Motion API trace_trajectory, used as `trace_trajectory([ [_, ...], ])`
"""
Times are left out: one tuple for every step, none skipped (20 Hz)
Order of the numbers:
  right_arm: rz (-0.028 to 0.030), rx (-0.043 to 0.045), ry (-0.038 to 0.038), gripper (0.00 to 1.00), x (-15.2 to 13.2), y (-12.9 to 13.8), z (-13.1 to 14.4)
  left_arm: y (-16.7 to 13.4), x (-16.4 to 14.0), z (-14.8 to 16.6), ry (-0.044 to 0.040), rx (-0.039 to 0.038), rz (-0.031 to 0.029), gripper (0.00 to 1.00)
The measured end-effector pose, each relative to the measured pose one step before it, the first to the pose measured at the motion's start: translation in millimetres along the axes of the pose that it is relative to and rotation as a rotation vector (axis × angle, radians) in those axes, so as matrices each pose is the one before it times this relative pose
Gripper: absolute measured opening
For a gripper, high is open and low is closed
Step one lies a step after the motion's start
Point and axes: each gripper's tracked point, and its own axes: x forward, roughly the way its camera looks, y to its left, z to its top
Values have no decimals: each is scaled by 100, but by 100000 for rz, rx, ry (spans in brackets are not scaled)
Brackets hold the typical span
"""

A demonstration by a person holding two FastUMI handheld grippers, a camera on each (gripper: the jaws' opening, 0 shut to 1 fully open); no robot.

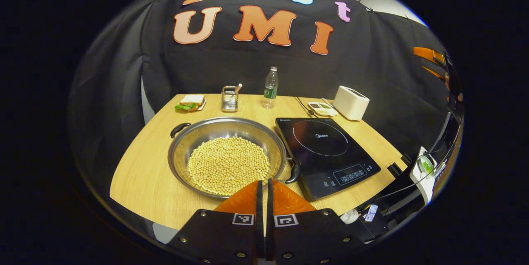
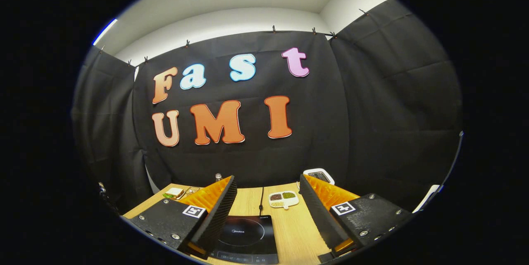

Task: First push the handle of the pot to place it horizontally, then grasp the pot with both hands and set it on the induction cooktop.

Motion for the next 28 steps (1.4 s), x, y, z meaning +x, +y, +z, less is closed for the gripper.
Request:
trace_trajectory([
  [-565,-119,50,95,99,-239,-35,-263,305,-1051,1825,-602,-458,3],
  [-411,-81,102,95,75,-218,-112,-128,317,-654,1627,-124,-284,3],
  [-199,137,262,95,-123,-105,-141,-219,153,-615,1649,133,-352,2],
  [-62,96,225,95,-23,-80,-98,-265,426,-704,1736,167,-499,2],
  [-69,-57,307,95,-49,-134,-143,-113,277,-589,1579,-85,-270,3],
  [38,-45,270,95,61,-99,-105,-366,277,-596,1614,75,-643,3],
  [-108,80,163,95,41,-168,-92,-202,357,-416,1300,425,-257,3],
  [-463,207,-74,95,43,-252,-34,-159,329,-340,1131,764,-147,3],
  [-556,155,-151,95,16,-326,-58,-180,341,-172,855,953,176,3],
  [-550,120,-21,95,19,-290,-58,-199,366,-236,690,918,-42,3],
  [-296,144,31,95,8,-237,-46,-211,320,-89,703,490,-204,3],
  [-113,219,127,95,65,-175,-69,-347,257,-55,605,59,-614,3],
  [-441,117,307,95,101,-278,-86,-288,331,47,609,-22,-638,4],
  [-958,-204,103,95,97,-431,-94,-183,254,29,372,150,-281,3],
  [-1078,-463,-132,95,255,-352,-25,-56,288,144,290,542,278,3],
  [-1065,-921,-443,95,99,-429,14,-54,273,117,370,583,253,3],
  [-1023,-867,-528,95,156,-221,11,-45,451,-202,798,282,108,3],
  [-518,-604,-424,95,133,-215,49,28,288,-216,1198,259,213,3],
  [-27,-472,39,95,-86,14,-80,-7,258,-42,1004,-263,243,3],
  [221,-433,150,95,46,18,-132,-114,393,-33,594,-559,-316,3],
  [12,-390,11,95,4,-53,-26,-117,330,149,241,-684,-407,3],
  [-117,-412,47,95,37,-88,10,-16,359,181,53,-349,-253,3],
  [-89,-210,132,95,183,-77,-57,70,311,242,80,127,334,3],
  [118,-48,287,95,71,14,-72,52,258,225,-43,213,486,4],
  [170,74,379,95,-11,-42,-113,-83,235,309,-35,-132,-99,4],
  [168,-1,344,100,178,-31,-135,-221,212,383,-261,-295,-457,2],
  [-322,-210,76,100,57,-186,-2,54,185,-73,51,384,-23,3],
  [-549,-444,-93,95,117,-238,-29,2,225,26,25,416,-90,3],
])
